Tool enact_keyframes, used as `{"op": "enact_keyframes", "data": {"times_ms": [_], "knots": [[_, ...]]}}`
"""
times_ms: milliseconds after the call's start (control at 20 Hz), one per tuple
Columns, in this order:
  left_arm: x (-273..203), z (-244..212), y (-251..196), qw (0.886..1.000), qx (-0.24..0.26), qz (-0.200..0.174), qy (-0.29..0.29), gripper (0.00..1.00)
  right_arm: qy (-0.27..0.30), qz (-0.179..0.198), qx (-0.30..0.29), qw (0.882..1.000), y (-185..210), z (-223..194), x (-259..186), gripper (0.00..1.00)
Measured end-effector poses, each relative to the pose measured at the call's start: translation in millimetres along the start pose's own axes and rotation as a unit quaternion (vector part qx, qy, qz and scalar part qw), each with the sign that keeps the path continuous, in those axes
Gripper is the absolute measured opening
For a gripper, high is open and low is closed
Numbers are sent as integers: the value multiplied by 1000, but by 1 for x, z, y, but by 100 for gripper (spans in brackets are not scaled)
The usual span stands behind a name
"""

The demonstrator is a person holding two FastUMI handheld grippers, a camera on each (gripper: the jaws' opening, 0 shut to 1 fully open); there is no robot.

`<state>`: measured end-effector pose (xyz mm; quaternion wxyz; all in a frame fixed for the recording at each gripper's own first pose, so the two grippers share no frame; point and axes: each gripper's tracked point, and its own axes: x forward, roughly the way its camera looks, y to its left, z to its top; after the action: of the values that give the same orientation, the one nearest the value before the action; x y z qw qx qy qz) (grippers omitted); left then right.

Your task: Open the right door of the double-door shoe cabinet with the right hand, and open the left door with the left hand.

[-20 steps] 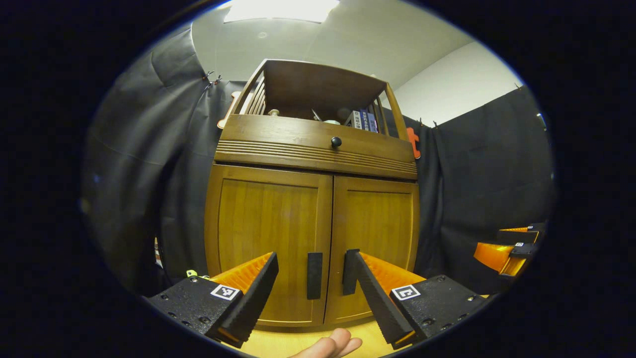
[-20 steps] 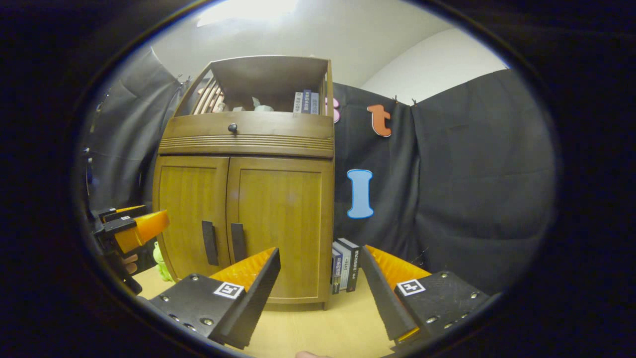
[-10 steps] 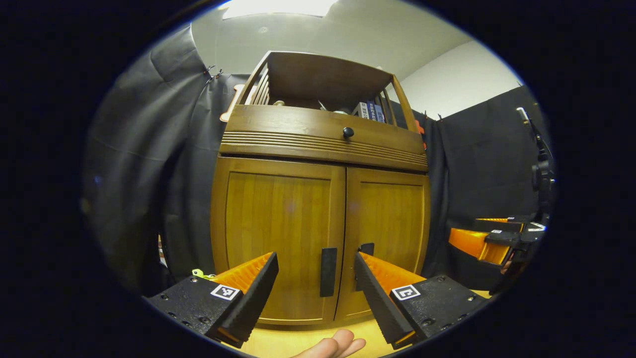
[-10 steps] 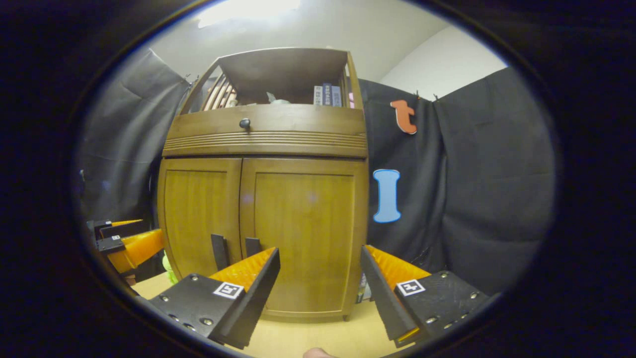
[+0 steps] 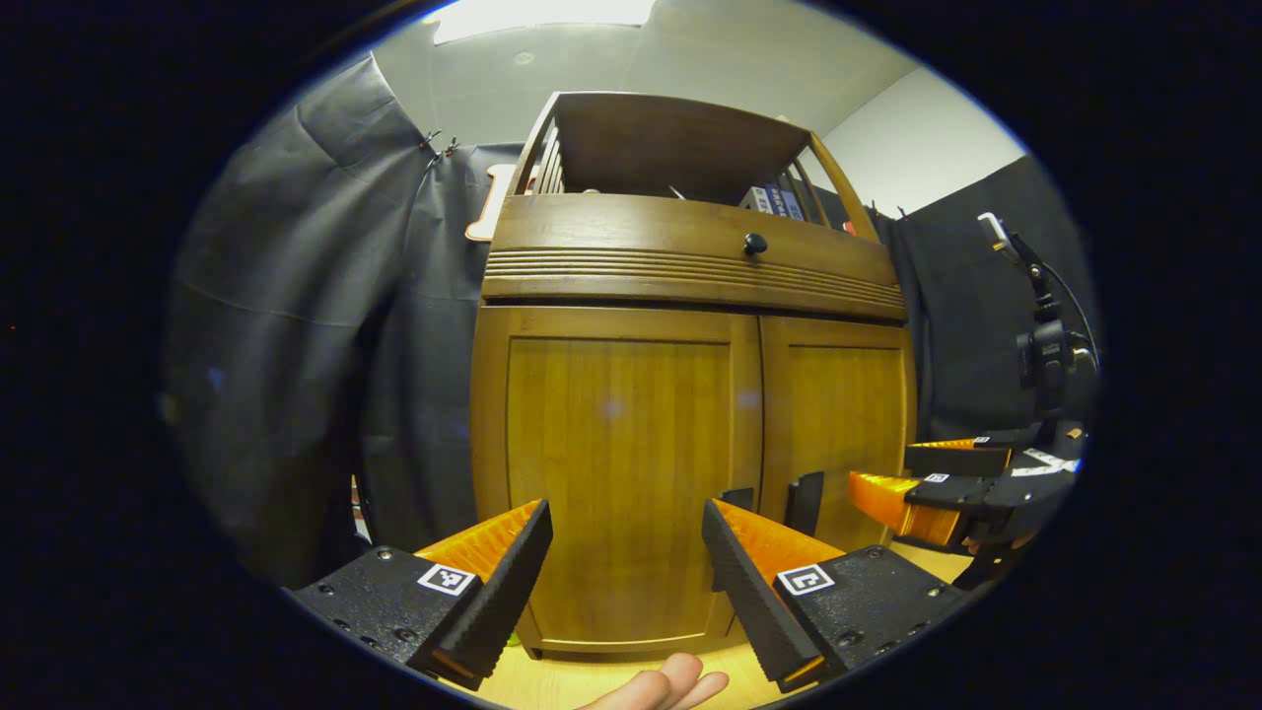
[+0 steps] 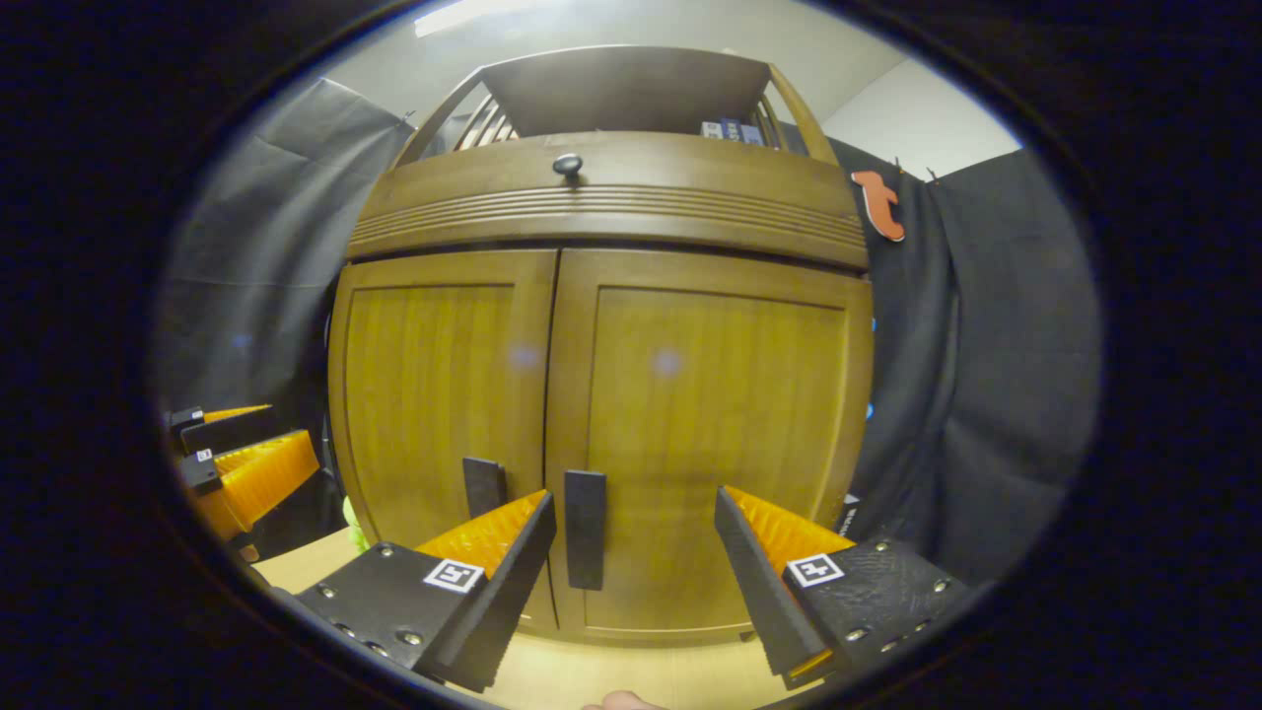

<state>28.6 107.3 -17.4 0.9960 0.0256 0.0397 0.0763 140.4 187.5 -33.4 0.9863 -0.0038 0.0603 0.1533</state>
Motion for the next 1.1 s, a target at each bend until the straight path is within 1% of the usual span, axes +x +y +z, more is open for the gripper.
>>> {"op": "enact_keyframes", "data": {"times_ms": [50,100,150,200,250,300,350,400,450,500,550,600,650,750,800,850,1100], "knots": [[1,1,3,1000,0,3,-1,95,7,9,11,1000,9,-8,7,94],[2,2,7,1000,0,7,-3,92,16,16,21,1000,16,-15,13,96],[3,3,9,1000,1,10,-5,92,27,16,25,999,19,-23,19,96],[2,3,11,1000,0,14,-7,92,34,1,19,999,16,-30,26,96],[2,4,12,1000,-1,14,-9,92,47,-16,17,999,12,-36,36,93],[1,5,11,1000,-3,13,-10,92,57,-15,26,998,16,-40,44,89],[0,6,8,1000,-5,6,-10,92,58,4,41,997,25,-41,55,74],[-1,6,2,1000,-10,-11,-10,92,55,-3,39,998,18,-36,50,58],[-2,7,-5,999,-14,-27,-11,95,51,2,45,998,12,-38,56,43],[-4,7,-6,999,-17,-35,-10,92,51,17,42,998,12,-43,57,28],[-4,7,-4,999,-17,-33,-10,92,47,27,41,998,13,-40,43,27],[-3,7,-2,999,-17,-28,-11,92,44,36,43,997,12,-39,37,24],[-2,8,0,1000,-17,-23,-11,96,43,43,46,997,11,-39,31,28],[-1,5,0,1000,-16,-18,-8,95,41,54,39,997,9,-38,22,27],[1,3,0,1000,-15,-17,-5,95,40,58,35,997,8,-37,17,31],[1,1,-1,1000,-13,-17,-2,92,40,62,32,997,9,-35,10,28],[4,-12,-13,999,-19,-29,21,92,49,78,23,995,1,-35,-18,28]]}}
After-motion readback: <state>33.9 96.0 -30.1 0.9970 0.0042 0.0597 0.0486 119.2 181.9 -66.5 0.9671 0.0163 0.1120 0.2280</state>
